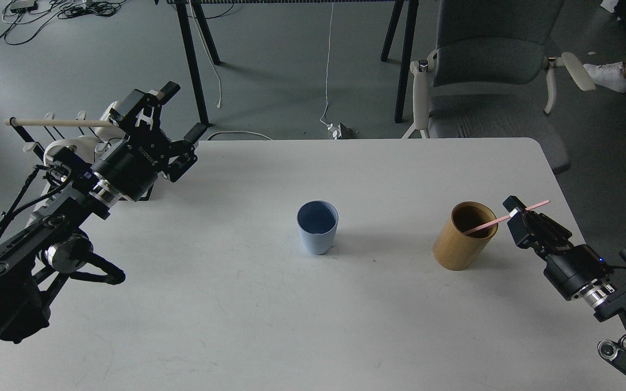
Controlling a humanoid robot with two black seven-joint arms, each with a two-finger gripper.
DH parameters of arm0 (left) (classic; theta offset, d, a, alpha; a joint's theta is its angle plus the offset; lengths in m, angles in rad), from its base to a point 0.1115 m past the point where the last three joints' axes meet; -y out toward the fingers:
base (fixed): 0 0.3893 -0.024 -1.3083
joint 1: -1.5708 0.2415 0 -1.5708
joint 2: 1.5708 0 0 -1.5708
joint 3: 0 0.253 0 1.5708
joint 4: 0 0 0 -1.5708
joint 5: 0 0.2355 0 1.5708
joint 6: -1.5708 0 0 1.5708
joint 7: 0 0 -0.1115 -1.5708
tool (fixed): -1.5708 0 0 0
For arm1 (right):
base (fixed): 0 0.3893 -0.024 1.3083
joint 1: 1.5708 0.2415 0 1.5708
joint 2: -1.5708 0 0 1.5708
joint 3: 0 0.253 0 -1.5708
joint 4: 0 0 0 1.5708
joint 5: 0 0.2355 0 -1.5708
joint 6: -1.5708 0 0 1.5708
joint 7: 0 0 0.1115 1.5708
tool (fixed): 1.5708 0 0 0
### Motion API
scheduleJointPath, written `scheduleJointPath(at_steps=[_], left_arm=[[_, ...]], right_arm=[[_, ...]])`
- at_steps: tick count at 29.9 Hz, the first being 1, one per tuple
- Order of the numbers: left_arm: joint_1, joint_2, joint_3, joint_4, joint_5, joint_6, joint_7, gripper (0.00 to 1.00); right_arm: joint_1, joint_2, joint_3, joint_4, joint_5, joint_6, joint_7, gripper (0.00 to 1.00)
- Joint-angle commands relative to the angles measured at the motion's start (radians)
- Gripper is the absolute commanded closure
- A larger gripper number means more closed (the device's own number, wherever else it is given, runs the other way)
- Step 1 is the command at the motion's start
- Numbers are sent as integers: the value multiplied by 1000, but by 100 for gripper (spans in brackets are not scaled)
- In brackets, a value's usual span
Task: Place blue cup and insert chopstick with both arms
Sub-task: 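Pull the pink chopstick up out of the tan cup, then carry the chopstick over the blue cup and insert it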
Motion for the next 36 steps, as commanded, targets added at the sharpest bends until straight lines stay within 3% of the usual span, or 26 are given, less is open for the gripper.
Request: scheduleJointPath(at_steps=[1, 11, 17, 21, 23, 31, 36], left_arm=[[0, -10, -1, -1, 0, 0, 0, 6], [0, -30, -1, 1, 1, 0, 0, 6], [0, -31, -1, 8, 1, 0, 0, 6], [2, -31, -1, 17, 1, 0, 0, 6], [2, -33, -1, 22, 1, 0, 0, 6], [6, -34, 2, 24, 0, 0, 0, 6], [6, -30, 0, 37, 0, 0, 0, 6]], right_arm=[[-2, -78, 17, 69, 7, 0, 0, 100], [-32, -354, 86, 328, 96, 0, 0, 100], [3, -434, 170, 419, 134, 0, 0, 100], [179, -421, 122, 413, 153, 0, 0, 100], [278, -358, 45, 410, 153, 0, 0, 100], [766, -105, -516, 226, 151, 0, 0, 100], [914, -45, -739, 198, 150, 0, 0, 100]])
